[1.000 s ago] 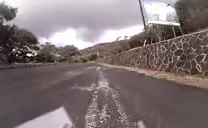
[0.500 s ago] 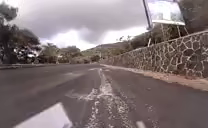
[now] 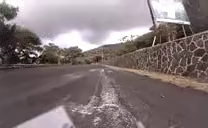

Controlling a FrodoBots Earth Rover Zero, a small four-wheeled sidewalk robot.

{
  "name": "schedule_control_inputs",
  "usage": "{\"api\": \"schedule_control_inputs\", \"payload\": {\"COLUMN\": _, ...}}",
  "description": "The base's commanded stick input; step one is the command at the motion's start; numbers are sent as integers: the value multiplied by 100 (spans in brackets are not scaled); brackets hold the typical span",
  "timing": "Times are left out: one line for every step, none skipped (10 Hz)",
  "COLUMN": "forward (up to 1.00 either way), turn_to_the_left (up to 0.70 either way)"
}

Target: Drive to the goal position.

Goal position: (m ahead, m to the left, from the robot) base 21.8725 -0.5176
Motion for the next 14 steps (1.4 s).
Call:
{"api": "schedule_control_inputs", "payload": {"forward": 100, "turn_to_the_left": 0}}
{"api": "schedule_control_inputs", "payload": {"forward": 100, "turn_to_the_left": 0}}
{"api": "schedule_control_inputs", "payload": {"forward": 100, "turn_to_the_left": 0}}
{"api": "schedule_control_inputs", "payload": {"forward": 100, "turn_to_the_left": -3}}
{"api": "schedule_control_inputs", "payload": {"forward": 100, "turn_to_the_left": -3}}
{"api": "schedule_control_inputs", "payload": {"forward": 100, "turn_to_the_left": 0}}
{"api": "schedule_control_inputs", "payload": {"forward": 100, "turn_to_the_left": 0}}
{"api": "schedule_control_inputs", "payload": {"forward": 100, "turn_to_the_left": -4}}
{"api": "schedule_control_inputs", "payload": {"forward": 100, "turn_to_the_left": -2}}
{"api": "schedule_control_inputs", "payload": {"forward": 100, "turn_to_the_left": 0}}
{"api": "schedule_control_inputs", "payload": {"forward": 100, "turn_to_the_left": -5}}
{"api": "schedule_control_inputs", "payload": {"forward": 100, "turn_to_the_left": -10}}
{"api": "schedule_control_inputs", "payload": {"forward": 100, "turn_to_the_left": -2}}
{"api": "schedule_control_inputs", "payload": {"forward": 100, "turn_to_the_left": -17}}
